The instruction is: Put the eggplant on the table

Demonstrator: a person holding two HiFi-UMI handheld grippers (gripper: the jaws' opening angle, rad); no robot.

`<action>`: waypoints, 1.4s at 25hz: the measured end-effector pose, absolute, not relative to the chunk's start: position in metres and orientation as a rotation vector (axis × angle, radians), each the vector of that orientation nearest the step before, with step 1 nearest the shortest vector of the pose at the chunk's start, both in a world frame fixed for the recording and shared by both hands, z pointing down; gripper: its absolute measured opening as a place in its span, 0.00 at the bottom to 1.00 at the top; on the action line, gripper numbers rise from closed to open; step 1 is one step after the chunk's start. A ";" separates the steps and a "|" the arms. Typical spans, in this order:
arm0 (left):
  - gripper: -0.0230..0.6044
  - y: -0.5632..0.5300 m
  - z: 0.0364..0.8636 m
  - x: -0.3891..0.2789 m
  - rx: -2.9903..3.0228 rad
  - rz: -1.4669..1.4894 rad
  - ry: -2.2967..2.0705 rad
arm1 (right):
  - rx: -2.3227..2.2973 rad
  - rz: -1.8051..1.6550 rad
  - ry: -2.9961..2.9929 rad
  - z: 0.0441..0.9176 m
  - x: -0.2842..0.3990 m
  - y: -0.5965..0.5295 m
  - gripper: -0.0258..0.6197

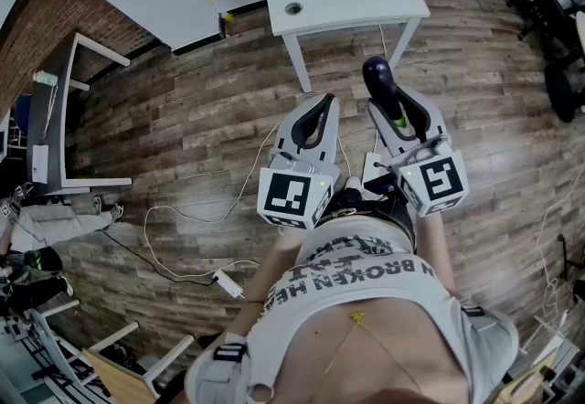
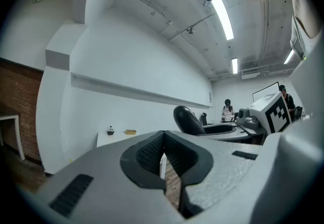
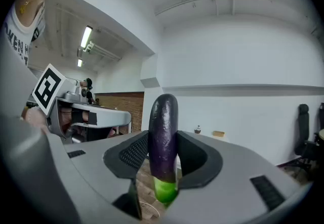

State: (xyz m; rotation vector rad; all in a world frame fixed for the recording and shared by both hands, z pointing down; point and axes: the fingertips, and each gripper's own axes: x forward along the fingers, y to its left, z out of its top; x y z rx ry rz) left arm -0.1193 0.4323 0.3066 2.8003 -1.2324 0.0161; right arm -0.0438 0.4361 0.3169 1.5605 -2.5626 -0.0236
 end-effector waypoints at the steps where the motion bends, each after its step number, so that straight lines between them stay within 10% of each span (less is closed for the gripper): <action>1: 0.03 0.433 0.307 -0.118 2.799 0.017 -1.234 | 1.562 -0.026 -2.568 0.317 -0.042 0.437 0.31; 35: 0.03 0.337 0.332 -0.110 2.771 0.038 -1.129 | 1.630 0.030 -2.532 0.325 -0.027 0.342 0.31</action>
